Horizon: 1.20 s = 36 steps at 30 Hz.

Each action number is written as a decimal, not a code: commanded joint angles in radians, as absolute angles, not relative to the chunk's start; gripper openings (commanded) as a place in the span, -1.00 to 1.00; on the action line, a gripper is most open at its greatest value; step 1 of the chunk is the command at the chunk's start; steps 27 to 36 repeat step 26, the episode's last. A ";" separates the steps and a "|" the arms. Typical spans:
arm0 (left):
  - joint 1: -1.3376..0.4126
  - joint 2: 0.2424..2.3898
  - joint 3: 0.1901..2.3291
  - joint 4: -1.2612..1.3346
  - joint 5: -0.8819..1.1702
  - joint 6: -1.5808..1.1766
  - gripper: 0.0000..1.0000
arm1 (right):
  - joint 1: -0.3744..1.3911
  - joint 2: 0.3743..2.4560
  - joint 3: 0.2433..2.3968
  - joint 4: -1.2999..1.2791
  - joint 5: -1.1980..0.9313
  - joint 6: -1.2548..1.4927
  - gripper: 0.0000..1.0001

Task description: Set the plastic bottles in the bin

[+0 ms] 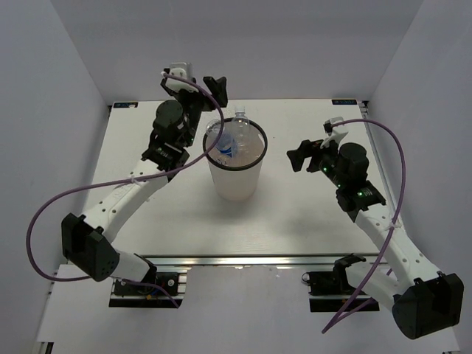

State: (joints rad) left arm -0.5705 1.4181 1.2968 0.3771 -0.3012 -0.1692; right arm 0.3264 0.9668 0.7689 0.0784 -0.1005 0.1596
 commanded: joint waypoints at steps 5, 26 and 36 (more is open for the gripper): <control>-0.283 1.407 1.404 -0.111 -0.393 -0.454 0.96 | 0.246 1.006 0.804 0.060 -0.074 0.261 0.79; 0.098 1.112 0.916 -0.344 -0.630 -0.704 0.96 | 0.049 0.944 0.634 0.144 0.095 0.449 0.79; 0.098 1.112 0.916 -0.344 -0.630 -0.704 0.96 | 0.049 0.944 0.634 0.144 0.095 0.449 0.79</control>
